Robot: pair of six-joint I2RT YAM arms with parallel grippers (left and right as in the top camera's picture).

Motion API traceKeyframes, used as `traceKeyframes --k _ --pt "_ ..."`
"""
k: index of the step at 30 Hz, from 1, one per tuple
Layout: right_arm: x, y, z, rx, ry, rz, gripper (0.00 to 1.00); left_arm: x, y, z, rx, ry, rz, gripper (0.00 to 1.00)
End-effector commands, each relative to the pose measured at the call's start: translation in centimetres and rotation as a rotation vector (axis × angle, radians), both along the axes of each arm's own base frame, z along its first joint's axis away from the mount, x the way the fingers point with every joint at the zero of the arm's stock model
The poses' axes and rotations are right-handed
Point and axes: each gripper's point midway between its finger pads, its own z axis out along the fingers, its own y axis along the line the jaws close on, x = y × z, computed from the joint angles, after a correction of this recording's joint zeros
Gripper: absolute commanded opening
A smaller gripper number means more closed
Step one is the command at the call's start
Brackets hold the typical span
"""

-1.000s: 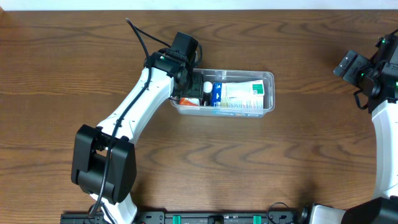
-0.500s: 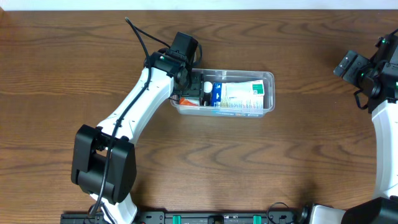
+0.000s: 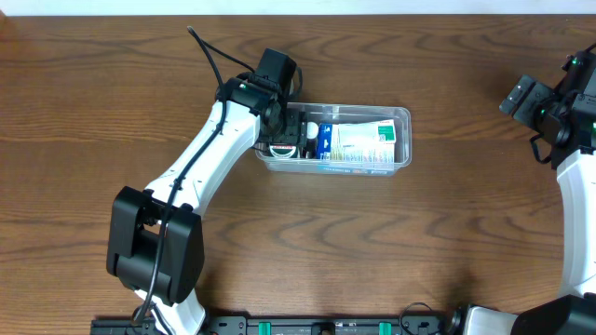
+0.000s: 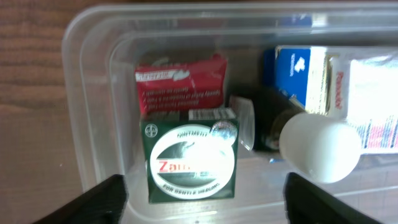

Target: Pack container

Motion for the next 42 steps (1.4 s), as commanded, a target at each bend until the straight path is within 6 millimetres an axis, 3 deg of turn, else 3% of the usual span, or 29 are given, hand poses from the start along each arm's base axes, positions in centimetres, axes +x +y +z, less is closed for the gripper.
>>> traceKeyframes --k 1,7,8,12,15,18,22,29,35,42 --pt "-0.1 -0.3 0.2 0.005 -0.007 -0.018 0.99 0.3 1.0 2.9 -0.011 -0.057 0.024 0.87" --pt "-0.1 -0.3 0.2 0.005 -0.007 -0.018 0.99 -0.8 2.8 9.6 -0.065 -0.193 0.055 1.00" --pt "-0.1 -0.3 0.2 0.005 -0.007 -0.018 0.99 -1.3 3.0 10.8 -0.069 -0.216 0.045 0.98" --pt "-0.1 -0.3 0.2 0.005 -0.007 -0.018 0.99 -4.9 4.3 14.8 -0.059 -0.281 -0.027 0.98" --pt "-0.1 -0.3 0.2 0.005 -0.007 -0.018 0.99 -8.9 5.9 17.1 -0.038 -0.297 -0.080 0.98" --pt "-0.1 -0.3 0.2 0.005 -0.007 -0.018 0.99 -12.4 7.1 18.3 -0.036 -0.288 -0.080 0.98" --pt "-0.1 -0.3 0.2 0.005 -0.007 -0.018 0.99 -15.3 8.2 19.8 -0.046 -0.319 -0.079 0.98" --pt "-0.1 -0.3 0.2 0.005 -0.007 -0.018 0.99 -21.6 10.7 19.2 0.007 -0.229 -0.109 0.98" --pt "-0.1 -0.3 0.2 0.005 -0.007 -0.018 0.99 -21.6 12.1 19.4 0.037 -0.351 -0.074 0.98" --pt "-0.1 -0.3 0.2 0.005 -0.007 -0.018 0.99 -17.8 13.6 18.3 0.052 -0.608 0.030 0.98"
